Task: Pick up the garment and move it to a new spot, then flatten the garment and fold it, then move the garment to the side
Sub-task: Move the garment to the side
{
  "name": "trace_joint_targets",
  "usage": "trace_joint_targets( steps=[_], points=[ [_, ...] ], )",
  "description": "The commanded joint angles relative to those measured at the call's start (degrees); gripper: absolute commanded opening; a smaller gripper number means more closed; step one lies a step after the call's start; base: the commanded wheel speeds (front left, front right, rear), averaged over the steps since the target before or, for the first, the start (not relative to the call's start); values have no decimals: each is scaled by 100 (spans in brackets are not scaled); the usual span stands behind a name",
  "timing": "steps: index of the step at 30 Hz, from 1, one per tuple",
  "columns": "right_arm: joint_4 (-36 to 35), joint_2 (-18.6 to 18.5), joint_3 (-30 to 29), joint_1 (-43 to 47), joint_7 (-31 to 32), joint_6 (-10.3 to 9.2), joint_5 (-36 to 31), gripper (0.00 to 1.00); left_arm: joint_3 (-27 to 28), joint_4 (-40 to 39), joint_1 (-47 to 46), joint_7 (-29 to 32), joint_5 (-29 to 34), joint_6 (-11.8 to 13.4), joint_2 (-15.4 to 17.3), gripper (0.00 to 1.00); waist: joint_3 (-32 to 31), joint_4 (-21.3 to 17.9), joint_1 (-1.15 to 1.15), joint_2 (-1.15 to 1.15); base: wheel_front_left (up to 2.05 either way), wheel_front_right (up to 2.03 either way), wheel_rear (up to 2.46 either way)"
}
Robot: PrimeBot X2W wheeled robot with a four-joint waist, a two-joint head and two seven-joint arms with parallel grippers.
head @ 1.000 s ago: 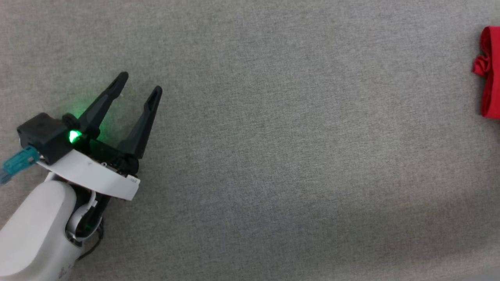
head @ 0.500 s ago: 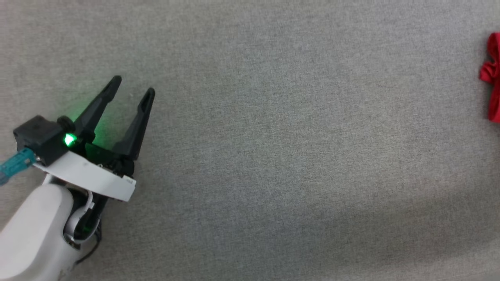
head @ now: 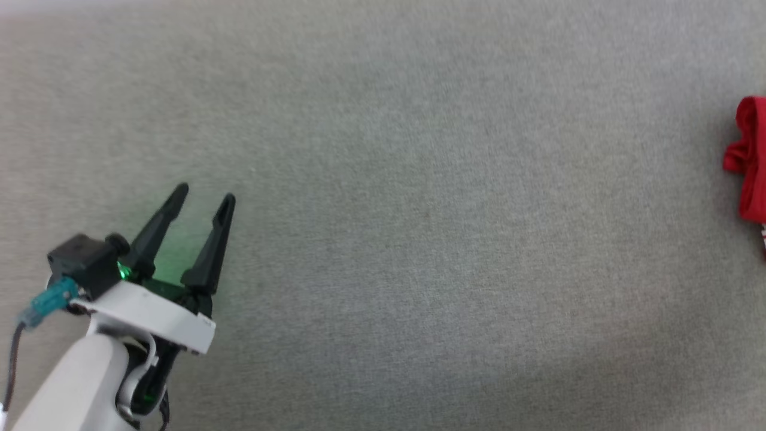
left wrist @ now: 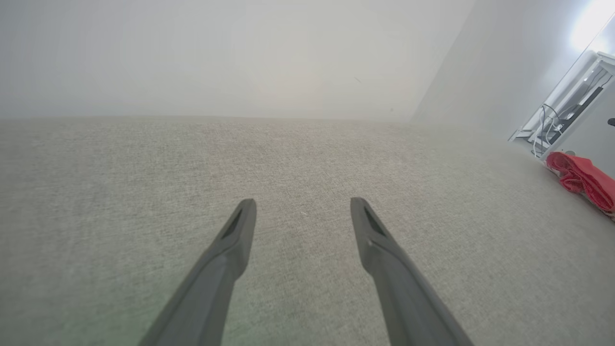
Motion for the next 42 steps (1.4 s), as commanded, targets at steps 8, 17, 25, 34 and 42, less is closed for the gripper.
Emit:
trace_joint_targets(
  steps=[8, 17, 25, 34, 42],
  points=[
    [144, 487, 754, 386, -703, -12, 422, 100, 330, 161, 625, 8, 154, 13, -228, 100, -1177, 613, 0, 0, 0, 0, 0],
    [203, 938, 1228, 1125, -1341, -12, 834, 100, 838, 462, 1357, 9, 425, 13, -439, 100, -2013, 873, 0, 0, 0, 0, 0],
    [-87, 1071, 1466, 1927, -1550, -12, 1051, 100, 1382, 600, 1881, 9, 774, 13, -548, 100, -2444, 947, 0, 0, 0, 0, 0],
    [-1125, 1259, 1166, 2964, -1567, -12, 991, 100, 1988, 408, 2384, 9, 1102, 13, -724, 100, -2631, 923, 0, 0, 0, 0, 0],
    [-1874, 1496, 1040, 3730, -1568, -12, 832, 100, 2160, 284, 2650, 9, 1155, 13, -804, 100, -2691, 871, 0, 0, 0, 0, 0]
  ],
)
